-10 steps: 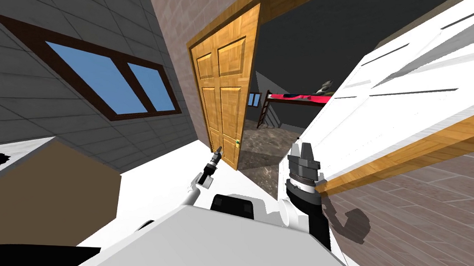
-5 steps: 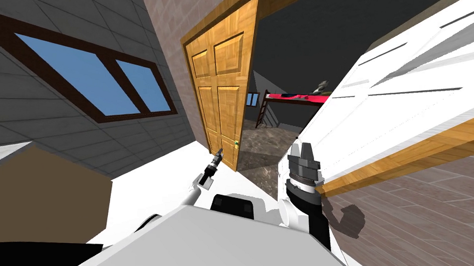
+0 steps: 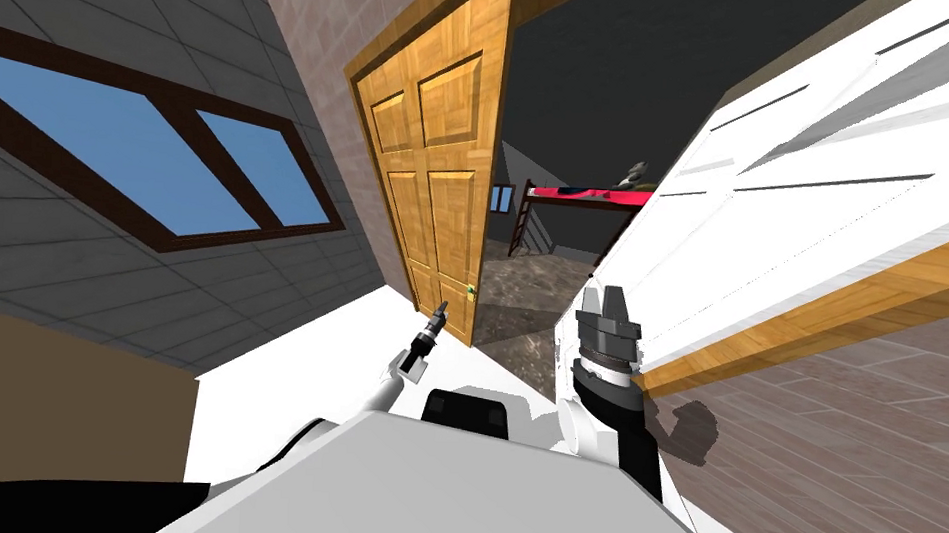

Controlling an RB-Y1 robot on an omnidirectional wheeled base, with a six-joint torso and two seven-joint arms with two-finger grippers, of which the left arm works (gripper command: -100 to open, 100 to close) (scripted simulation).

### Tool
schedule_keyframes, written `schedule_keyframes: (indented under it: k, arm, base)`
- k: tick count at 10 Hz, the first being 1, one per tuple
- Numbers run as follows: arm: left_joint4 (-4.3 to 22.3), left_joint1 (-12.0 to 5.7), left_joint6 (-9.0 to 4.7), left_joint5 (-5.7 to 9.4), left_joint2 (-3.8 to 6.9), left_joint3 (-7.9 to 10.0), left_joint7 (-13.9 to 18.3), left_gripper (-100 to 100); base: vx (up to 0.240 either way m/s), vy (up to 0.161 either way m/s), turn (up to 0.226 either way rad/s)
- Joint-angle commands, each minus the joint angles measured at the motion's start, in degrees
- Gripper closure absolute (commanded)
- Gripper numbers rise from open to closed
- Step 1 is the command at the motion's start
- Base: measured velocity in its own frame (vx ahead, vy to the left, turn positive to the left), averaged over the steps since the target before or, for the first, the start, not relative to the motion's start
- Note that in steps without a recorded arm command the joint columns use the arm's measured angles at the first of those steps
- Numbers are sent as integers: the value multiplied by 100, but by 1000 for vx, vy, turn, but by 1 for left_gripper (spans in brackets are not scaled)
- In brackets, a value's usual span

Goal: Push the door open

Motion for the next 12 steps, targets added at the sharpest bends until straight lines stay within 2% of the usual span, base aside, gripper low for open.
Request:
schedule_keyframes:
  k: [1,2,5,6,8,9,12]
  arm:
    - [286,-134,-91,-52,-9,9,40,-100]
    - [329,-134,-91,-52,-9,9,40,-100]
    - [803,-321,-234,-143,-24,15,107,-100]
    - [835,-321,-234,-143,-24,15,107,-100]
    - [1120,-426,-315,-195,-35,19,145,-100]
    - [1120,-426,-315,-195,-35,19,145,-100]
    - [1506,-569,-424,-265,-52,24,197,-100]
  base:
    - [78,38,-89]
    - [53,25,-32]
    - [65,23,-67]
    - [49,27,-25]
    - [49,19,-53]
    - [39,14,-17]
    - [52,20,-56]
